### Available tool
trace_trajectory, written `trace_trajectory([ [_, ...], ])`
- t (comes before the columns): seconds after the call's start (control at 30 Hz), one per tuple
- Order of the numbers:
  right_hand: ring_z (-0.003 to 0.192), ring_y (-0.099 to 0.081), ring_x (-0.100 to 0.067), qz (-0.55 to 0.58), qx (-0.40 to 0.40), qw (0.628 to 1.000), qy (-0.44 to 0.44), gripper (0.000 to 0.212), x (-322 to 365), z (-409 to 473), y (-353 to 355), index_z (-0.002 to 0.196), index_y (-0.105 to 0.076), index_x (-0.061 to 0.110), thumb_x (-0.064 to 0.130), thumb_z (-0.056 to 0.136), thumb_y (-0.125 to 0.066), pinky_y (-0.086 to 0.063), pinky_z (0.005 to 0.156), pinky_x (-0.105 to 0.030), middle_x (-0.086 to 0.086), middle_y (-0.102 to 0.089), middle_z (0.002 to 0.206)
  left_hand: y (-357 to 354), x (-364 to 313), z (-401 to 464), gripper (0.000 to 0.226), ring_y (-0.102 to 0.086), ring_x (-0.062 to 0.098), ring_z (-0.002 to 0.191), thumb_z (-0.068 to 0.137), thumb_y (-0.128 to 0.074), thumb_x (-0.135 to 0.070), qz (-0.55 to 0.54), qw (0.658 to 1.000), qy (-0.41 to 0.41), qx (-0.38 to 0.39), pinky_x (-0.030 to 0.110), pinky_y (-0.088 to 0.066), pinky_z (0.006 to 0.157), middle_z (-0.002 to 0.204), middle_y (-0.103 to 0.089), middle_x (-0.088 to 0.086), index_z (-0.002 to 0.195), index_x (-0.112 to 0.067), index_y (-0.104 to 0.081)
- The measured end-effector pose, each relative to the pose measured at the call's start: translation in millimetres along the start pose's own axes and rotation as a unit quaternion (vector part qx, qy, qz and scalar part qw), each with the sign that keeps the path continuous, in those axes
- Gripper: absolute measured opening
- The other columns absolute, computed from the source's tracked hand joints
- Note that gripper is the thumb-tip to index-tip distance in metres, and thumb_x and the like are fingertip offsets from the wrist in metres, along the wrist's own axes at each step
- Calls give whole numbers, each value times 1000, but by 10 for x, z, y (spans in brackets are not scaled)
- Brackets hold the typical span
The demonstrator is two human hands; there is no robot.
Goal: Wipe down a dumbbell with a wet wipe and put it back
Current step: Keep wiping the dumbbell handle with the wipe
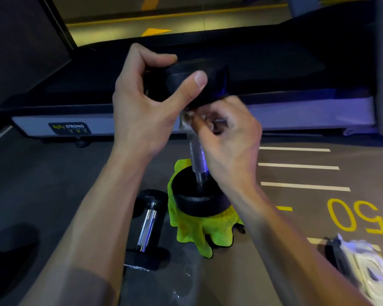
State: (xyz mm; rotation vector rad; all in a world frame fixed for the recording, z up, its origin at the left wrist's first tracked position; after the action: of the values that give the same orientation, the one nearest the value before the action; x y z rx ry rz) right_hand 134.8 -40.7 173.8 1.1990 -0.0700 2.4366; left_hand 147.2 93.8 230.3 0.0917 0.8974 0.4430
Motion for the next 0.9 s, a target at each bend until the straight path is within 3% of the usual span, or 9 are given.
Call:
trace_trajectory([
  [0.1,81,-59,4,-24,32,999,-1,14,-158,-313,56,82,-73,16,4,86,-79,-44,73,-14,5,-62,87,-3,38,42,43,-68,20,109,87,-85,-42,-6,1000,7,-5,35,-55,95,116,-72,7,104,-15,-56],
  [0.2,84,-66,-3,-36,110,993,-31,12,-244,-571,198,82,-77,15,3,84,-81,-51,74,-20,8,-69,90,16,86,64,41,-68,25,110,86,-85,-40,-24,1000,14,-5,37,-54,96,117,-72,9,103,-16,-56],
  [0.27,87,-67,-5,-18,81,996,-26,9,-213,-388,165,87,-78,15,6,85,-80,-52,78,-21,7,-71,92,34,100,63,40,-68,26,112,87,-85,-37,-35,999,12,6,34,-54,96,118,-71,11,104,-15,-56],
  [0.4,92,-74,-20,123,-8,988,-95,4,-122,-3,-63,96,-74,10,8,93,-73,-59,85,-46,-4,-75,95,98,111,68,36,-68,20,114,90,-83,-32,-51,998,5,28,33,-54,98,122,-70,11,106,-16,-56],
  [0.53,88,-76,-21,110,89,975,-172,9,-265,-333,25,95,-77,15,18,99,-69,-60,84,-46,1,-79,89,157,138,29,30,-68,17,113,90,-82,-29,-77,997,6,18,33,-53,97,124,-69,16,103,-20,-56],
  [0.6,87,-77,-13,102,130,967,-193,9,-263,-354,101,93,-80,18,17,97,-72,-60,82,-38,6,-80,88,194,150,13,28,-67,16,112,91,-81,-28,-83,996,5,11,32,-53,96,124,-69,16,103,-23,-56],
  [0.67,87,-76,-8,133,115,965,-194,5,-151,-204,42,91,-80,16,15,93,-76,-60,81,-35,6,-81,87,210,150,-1,28,-66,10,111,93,-80,-26,-79,997,3,8,25,-50,94,123,-68,12,105,-18,-56],
  [0.8,85,-76,-11,189,12,966,-177,5,68,-44,-205,89,-73,10,10,90,-78,-61,79,-37,0,-80,84,190,121,-46,34,-65,5,110,93,-81,-24,-66,998,3,-3,20,-48,93,118,-66,4,109,-8,-55],
  [0.9,88,-77,-10,105,88,974,-181,10,-56,-324,-62,90,-71,17,20,90,-80,-61,87,-44,6,-80,88,212,136,-46,35,-66,9,110,92,-82,-25,-70,997,6,-15,22,-49,93,120,-68,13,108,-8,-55],
])
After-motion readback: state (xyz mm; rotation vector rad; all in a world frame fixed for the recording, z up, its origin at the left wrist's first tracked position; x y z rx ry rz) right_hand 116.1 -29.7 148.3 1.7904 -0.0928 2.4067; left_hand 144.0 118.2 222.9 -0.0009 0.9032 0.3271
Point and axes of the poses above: each hand's wrist, its own z-axis towards the middle knuckle, its own y-axis out of the back of the hand, x = y × z, the point moved 1 cm from there along z, towards the middle knuckle
